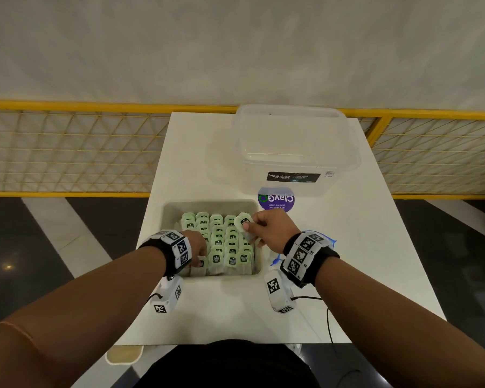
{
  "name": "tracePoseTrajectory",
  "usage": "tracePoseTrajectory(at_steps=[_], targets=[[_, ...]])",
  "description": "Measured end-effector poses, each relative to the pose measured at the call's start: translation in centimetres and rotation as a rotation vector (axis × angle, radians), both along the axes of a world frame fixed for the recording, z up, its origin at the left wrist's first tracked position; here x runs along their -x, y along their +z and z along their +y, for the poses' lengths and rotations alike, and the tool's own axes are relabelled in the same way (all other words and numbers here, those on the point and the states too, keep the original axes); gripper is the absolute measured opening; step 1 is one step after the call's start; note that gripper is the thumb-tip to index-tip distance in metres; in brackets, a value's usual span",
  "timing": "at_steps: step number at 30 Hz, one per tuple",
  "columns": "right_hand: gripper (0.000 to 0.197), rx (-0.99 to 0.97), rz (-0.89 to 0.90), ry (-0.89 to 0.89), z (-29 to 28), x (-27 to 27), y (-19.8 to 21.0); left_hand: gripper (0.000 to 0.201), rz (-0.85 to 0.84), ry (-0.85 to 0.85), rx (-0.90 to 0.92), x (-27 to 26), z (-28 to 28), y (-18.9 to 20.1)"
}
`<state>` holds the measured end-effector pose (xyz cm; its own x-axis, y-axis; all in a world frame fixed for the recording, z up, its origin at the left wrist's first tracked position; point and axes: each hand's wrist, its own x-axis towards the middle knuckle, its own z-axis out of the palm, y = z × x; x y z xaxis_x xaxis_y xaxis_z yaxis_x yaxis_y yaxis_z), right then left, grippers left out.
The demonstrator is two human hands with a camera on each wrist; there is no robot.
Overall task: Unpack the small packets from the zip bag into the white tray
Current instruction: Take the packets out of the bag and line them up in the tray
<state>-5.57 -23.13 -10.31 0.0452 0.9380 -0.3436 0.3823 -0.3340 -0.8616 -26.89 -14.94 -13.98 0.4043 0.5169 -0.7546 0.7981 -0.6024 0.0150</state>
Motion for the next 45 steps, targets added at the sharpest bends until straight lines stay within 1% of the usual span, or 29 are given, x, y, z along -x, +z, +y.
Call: tracePoseTrajectory(at_steps=[3,5,6,7,8,11,12,13,16,19,21,23,26,28,29,31,33,36,38,40,43,45], targets=[[0.023,0.016,0.057,-0.007,-0.1,0.2,0.2,0.043,-0.032,0.011,-0.012,0.0,-0.1,-0.3],[0.022,0.024,0.083,-0.009,-0.1,0.4,0.2,0.041,-0.084,0.029,-0.037,-0.1,0.1,0.3],[0.019,0.031,0.101,-0.010,0.0,0.5,0.1,0.039,-0.129,0.047,-0.062,-0.1,0.2,1.1],[0.014,0.034,0.122,-0.010,0.0,0.7,0.0,0.039,-0.196,0.076,-0.085,-0.1,0.5,1.8],[0.009,0.034,0.141,-0.011,0.1,0.9,-0.1,0.039,-0.299,0.124,-0.096,-0.2,0.6,2.7],[0.007,0.024,0.168,-0.021,0.4,1.5,-0.1,0.034,-0.691,0.290,-0.102,-0.7,0.7,5.6],[0.007,0.019,0.167,-0.016,0.5,1.6,0.0,0.030,-0.776,0.316,-0.107,-1.1,0.6,6.4],[0.007,0.013,0.167,-0.011,0.6,1.8,0.1,0.027,-0.826,0.324,-0.107,-1.5,0.6,7.1],[0.007,-0.002,0.157,-0.003,0.9,2.2,0.1,0.018,-0.836,0.264,-0.131,-2.4,0.7,8.5],[0.016,-0.014,0.111,-0.008,1.3,2.4,-0.1,0.011,-0.855,0.262,-0.198,-2.6,0.7,9.2],[0.022,-0.030,0.078,-0.008,1.4,2.3,-0.1,0.012,-0.859,0.270,-0.197,-2.6,0.4,9.3],[0.026,-0.055,0.025,0.022,1.4,2.3,-0.1,0.014,-0.819,0.242,-0.173,-2.6,0.0,9.2],[0.020,-0.063,-0.068,0.056,1.3,2.3,-0.1,0.013,-0.775,0.214,-0.181,-2.3,0.1,9.4],[0.023,-0.094,-0.182,0.049,1.3,2.1,-0.4,0.009,-0.716,0.220,-0.206,-1.2,0.8,9.4],[0.028,-0.107,-0.260,0.048,1.4,1.8,-0.6,0.008,-0.641,0.209,-0.207,-0.5,1.3,9.2],[0.037,-0.096,-0.412,0.053,1.4,1.2,-0.9,0.014,-0.424,0.144,-0.199,1.0,2.0,8.5],[0.048,-0.012,-0.481,0.037,1.4,0.6,-1.2,0.023,-0.213,0.083,-0.155,2.2,2.2,7.1],[0.062,0.158,-0.499,0.055,1.2,0.4,-1.9,0.030,-0.020,0.029,-0.045,2.9,1.5,4.5],[0.064,0.216,-0.460,0.063,1.0,0.7,-2.2,0.033,0.069,-0.014,0.015,2.7,1.0,2.7],[0.063,0.225,-0.426,0.037,0.8,0.7,-2.2,0.034,0.137,-0.059,0.034,2.5,0.8,1.1],[0.061,0.221,-0.376,0.015,0.7,0.6,-2.0,0.024,0.162,-0.110,-0.019,2.6,2.0,-1.9],[0.060,0.224,-0.336,0.008,0.6,0.4,-1.9,0.023,0.153,-0.062,0.002,2.9,3.7,-5.5]])
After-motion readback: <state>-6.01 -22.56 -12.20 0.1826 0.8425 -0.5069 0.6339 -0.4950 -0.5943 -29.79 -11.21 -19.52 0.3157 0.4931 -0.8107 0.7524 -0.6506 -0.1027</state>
